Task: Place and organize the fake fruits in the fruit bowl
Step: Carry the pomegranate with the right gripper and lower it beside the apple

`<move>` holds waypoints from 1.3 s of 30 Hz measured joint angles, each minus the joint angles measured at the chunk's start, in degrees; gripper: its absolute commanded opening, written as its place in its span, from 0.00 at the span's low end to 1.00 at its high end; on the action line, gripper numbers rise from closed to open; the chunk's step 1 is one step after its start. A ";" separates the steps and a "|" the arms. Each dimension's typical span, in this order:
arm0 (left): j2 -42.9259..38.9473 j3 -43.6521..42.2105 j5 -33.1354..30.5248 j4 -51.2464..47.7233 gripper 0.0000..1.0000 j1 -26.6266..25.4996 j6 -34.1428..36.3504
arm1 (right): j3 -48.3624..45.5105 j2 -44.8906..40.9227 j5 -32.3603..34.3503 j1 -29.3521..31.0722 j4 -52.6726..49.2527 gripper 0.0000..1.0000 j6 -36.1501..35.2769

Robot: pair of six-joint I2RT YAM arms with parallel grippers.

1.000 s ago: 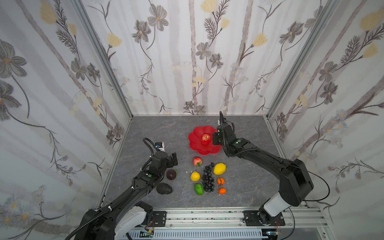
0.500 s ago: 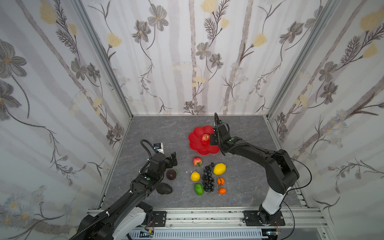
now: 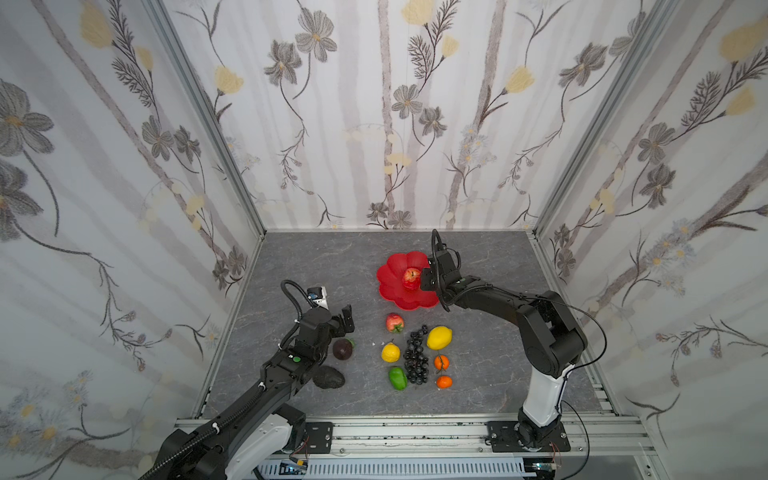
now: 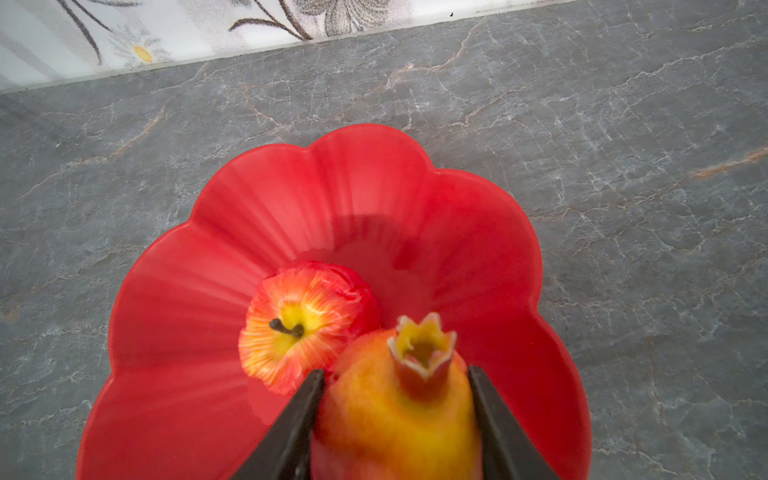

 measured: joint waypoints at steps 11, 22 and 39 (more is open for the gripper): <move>-0.48 -0.28 0.00 0.83 0.99 0.00 0.11 | 0.74 1.33 1.33 -0.22 1.25 0.35 4.57; -1.81 -0.55 -0.02 0.85 1.00 0.00 0.15 | 0.17 3.13 0.63 -0.26 1.18 0.40 9.66; -3.69 -1.29 -0.98 0.83 1.00 0.00 0.33 | 2.14 4.90 0.90 -0.26 -2.89 0.53 14.60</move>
